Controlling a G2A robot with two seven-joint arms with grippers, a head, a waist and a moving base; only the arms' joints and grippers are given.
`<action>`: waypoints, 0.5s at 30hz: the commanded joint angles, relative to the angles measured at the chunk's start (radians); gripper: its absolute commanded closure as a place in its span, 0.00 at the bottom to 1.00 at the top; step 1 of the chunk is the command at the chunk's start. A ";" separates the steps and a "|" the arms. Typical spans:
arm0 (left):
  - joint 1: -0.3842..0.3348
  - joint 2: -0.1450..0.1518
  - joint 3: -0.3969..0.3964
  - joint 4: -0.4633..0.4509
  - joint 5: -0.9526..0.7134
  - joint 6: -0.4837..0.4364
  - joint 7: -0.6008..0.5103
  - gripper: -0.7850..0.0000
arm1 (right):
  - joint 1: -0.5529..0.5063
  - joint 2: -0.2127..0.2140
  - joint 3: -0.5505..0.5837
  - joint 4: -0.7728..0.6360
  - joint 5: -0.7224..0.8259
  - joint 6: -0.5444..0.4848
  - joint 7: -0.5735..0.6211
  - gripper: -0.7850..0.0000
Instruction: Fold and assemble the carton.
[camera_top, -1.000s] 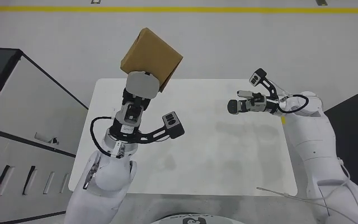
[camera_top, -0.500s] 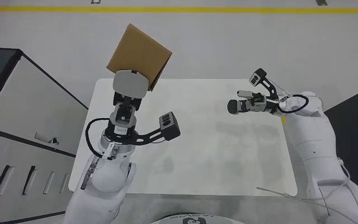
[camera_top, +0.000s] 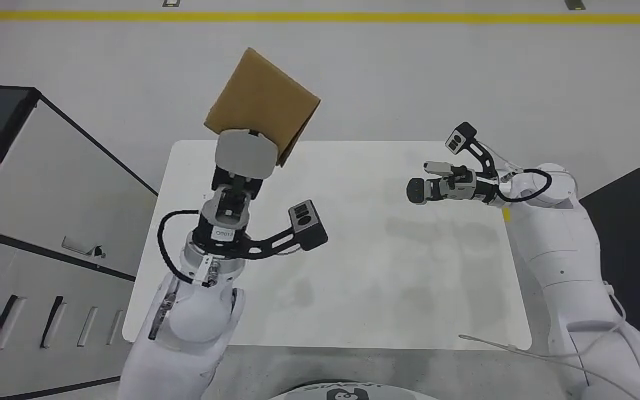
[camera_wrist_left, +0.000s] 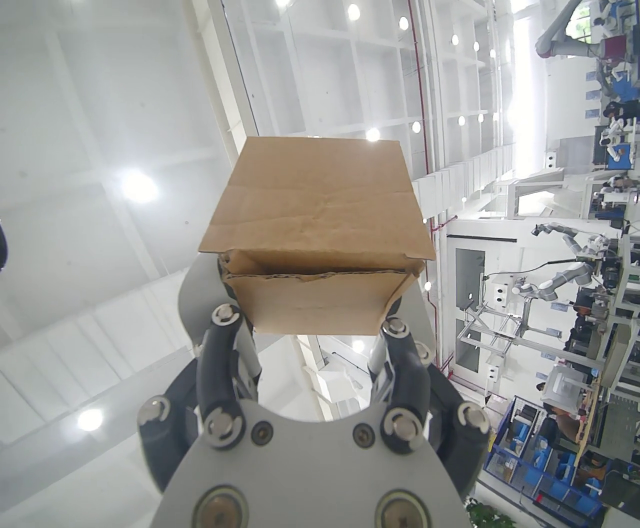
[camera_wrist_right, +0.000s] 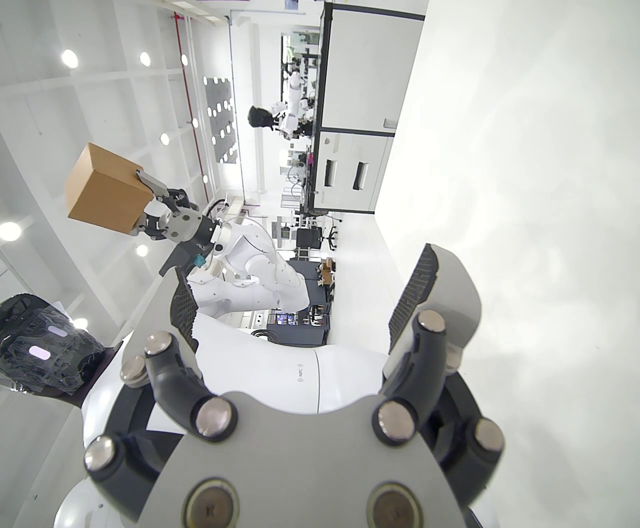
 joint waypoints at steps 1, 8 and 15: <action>-0.001 -0.001 -0.004 0.005 0.147 -0.010 -0.026 1.00 | 0.000 0.000 0.000 0.000 0.000 0.000 0.000 0.00; -0.026 0.002 -0.027 0.009 0.573 0.016 -0.093 1.00 | 0.000 0.000 0.000 0.000 0.000 0.000 0.000 0.00; -0.053 0.011 -0.074 0.022 0.949 0.006 -0.114 1.00 | 0.000 0.000 0.000 0.000 0.000 0.000 0.000 0.00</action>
